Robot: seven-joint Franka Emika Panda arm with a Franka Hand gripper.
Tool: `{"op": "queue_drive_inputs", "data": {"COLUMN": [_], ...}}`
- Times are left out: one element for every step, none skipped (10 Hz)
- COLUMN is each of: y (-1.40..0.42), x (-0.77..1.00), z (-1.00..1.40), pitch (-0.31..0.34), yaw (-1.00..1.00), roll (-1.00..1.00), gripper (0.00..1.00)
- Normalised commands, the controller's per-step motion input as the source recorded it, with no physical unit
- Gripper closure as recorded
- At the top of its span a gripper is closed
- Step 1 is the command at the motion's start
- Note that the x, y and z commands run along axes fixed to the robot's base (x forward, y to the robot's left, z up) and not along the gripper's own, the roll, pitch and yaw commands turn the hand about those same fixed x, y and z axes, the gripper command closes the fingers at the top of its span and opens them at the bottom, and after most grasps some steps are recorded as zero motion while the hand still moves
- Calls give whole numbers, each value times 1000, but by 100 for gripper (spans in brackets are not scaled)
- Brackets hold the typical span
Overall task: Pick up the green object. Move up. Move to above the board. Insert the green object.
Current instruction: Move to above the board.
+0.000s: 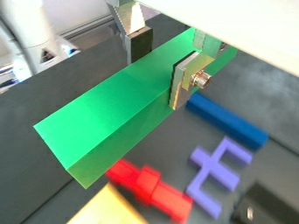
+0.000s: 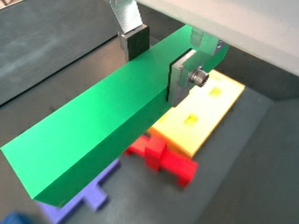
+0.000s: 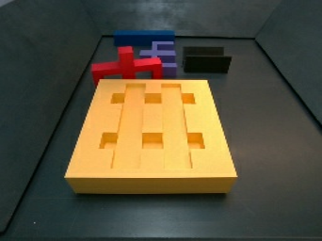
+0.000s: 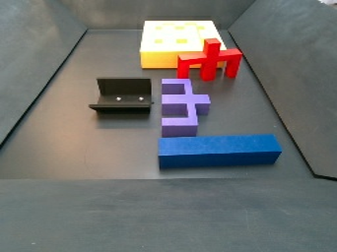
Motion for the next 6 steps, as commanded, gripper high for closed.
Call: {"op": "queue_drive_inputs", "data": {"y": [-1400, -1400, -1400, -866, -483, -267], "x": [749, 760, 800, 536, 346, 206], "z": [219, 216, 223, 147, 93, 66], "pitch": [194, 169, 160, 156, 149, 108], "yaw": [-7, 9, 1, 11, 11, 10], "roll": [29, 42, 26, 45, 67, 40], "gripper": [100, 100, 100, 100, 100, 100]}}
